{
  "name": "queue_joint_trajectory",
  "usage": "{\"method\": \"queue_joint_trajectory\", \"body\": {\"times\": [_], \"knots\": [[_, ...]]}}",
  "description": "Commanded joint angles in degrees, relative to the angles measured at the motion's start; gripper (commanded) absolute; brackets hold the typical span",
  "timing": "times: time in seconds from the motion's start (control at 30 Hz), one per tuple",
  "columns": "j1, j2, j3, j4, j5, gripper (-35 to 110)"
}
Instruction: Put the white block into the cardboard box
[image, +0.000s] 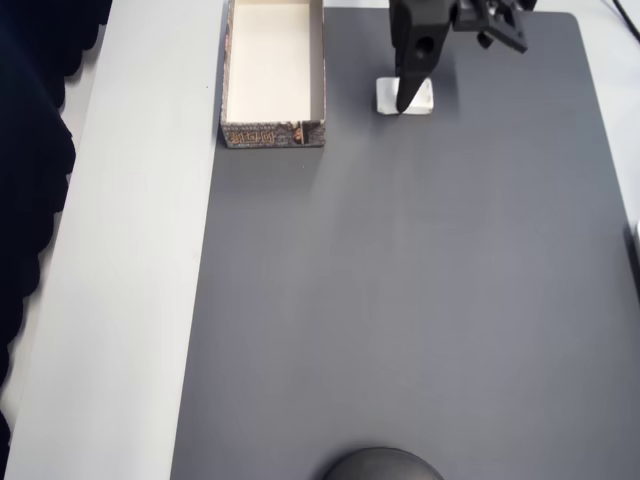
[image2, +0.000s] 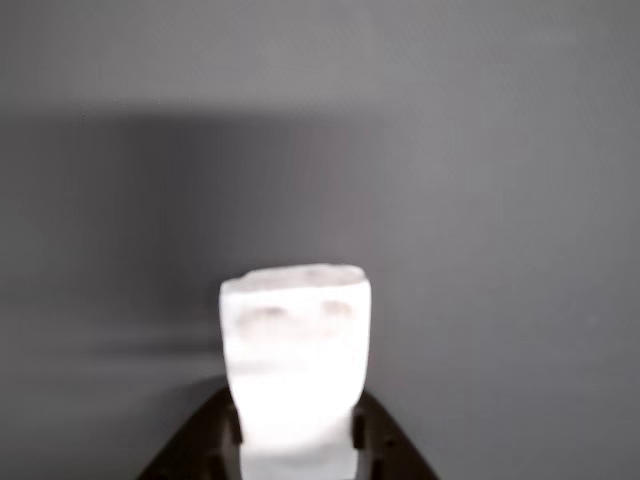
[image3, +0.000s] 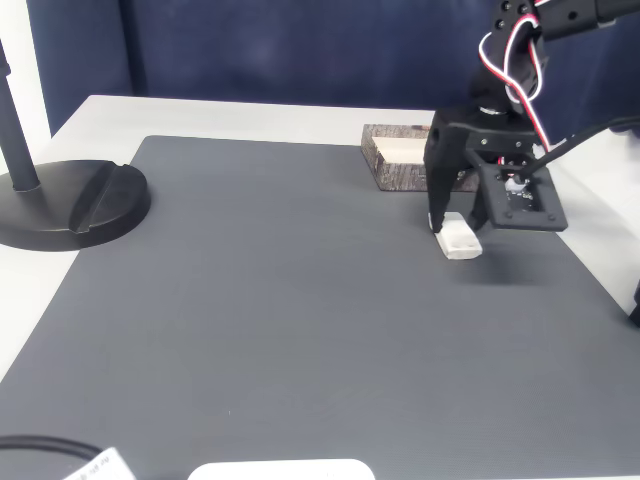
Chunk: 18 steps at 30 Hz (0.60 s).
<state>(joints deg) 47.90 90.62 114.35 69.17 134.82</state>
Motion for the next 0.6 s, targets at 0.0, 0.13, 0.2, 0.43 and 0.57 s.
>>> {"method": "queue_joint_trajectory", "body": {"times": [0.0,0.13,0.2,0.43,0.57], "knots": [[1.8,5.4,-6.5,5.6,-1.5,-2],[3.6,6.8,-13.4,11.5,-2.6,-2],[4.5,6.8,-16.6,13.4,-2.9,-2],[8.0,5.5,-25.2,15.6,-2.6,-2],[10.5,3.6,-28.0,15.6,-6.0,-2]]}}
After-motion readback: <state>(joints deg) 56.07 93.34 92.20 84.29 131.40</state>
